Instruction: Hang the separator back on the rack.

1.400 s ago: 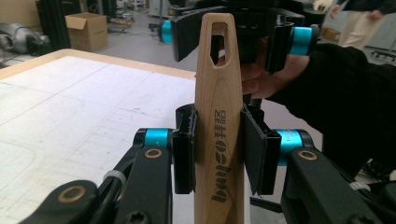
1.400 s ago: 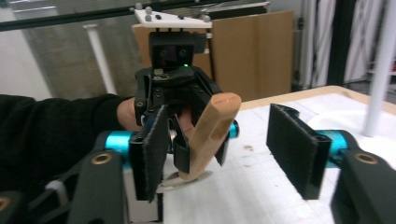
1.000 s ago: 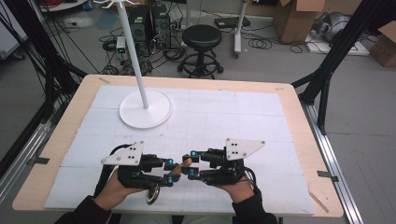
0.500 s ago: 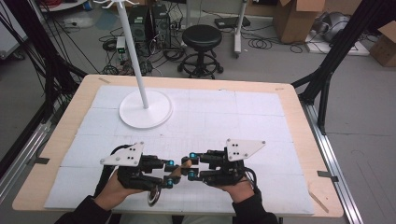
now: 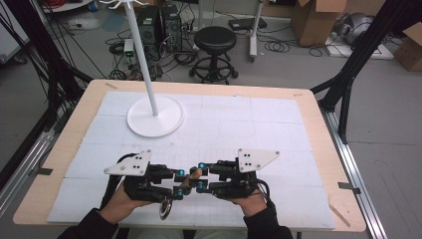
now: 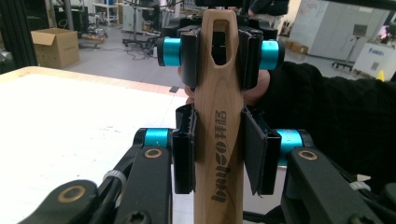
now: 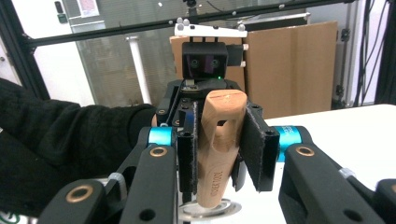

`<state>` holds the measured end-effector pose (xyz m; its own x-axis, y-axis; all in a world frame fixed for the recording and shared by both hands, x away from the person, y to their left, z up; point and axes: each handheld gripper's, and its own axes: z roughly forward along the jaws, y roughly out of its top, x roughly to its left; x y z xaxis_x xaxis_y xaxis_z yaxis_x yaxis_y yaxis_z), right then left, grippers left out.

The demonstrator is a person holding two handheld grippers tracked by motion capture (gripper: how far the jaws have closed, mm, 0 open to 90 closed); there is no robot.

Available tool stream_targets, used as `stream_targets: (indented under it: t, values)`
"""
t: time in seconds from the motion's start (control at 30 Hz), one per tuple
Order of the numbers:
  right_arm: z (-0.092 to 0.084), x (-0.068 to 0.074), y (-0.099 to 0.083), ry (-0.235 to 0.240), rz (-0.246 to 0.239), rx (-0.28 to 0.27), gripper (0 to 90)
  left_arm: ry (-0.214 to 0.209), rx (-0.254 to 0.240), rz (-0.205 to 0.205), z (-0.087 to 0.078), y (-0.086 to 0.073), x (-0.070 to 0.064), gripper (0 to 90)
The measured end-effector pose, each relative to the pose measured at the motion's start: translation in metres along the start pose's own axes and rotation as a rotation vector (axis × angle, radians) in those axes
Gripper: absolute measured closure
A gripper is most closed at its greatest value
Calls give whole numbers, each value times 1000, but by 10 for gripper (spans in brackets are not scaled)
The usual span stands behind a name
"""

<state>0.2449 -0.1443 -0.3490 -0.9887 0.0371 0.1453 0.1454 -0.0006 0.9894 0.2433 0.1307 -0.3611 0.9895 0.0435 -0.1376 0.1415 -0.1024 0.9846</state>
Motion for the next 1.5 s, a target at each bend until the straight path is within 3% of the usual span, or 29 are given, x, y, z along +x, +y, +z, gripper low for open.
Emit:
stream_targets:
  t: [0.07,0.17,0.27,0.6,0.87,1.23,1.37,1.5]
  values:
    - [1,1,1,-18,5,0,694,21,2,-1,0,0,0,653]
    - [3,3,4,-60,11,13,695,48,18,-22,1,-2,1,478]
    - [3,3,7,-114,18,33,696,69,17,-27,1,-3,2,433]
    - [3,17,33,-288,-6,36,697,166,55,-14,5,-6,1,408]
    - [15,28,49,-437,-8,40,697,241,42,-17,5,-5,1,432]
    - [25,27,40,-473,57,36,696,297,61,-10,7,-5,-1,588]
    - [25,27,38,-481,69,32,696,290,76,5,7,-5,-2,698]
    - [23,27,36,-479,87,21,696,289,88,7,7,-4,-2,704]
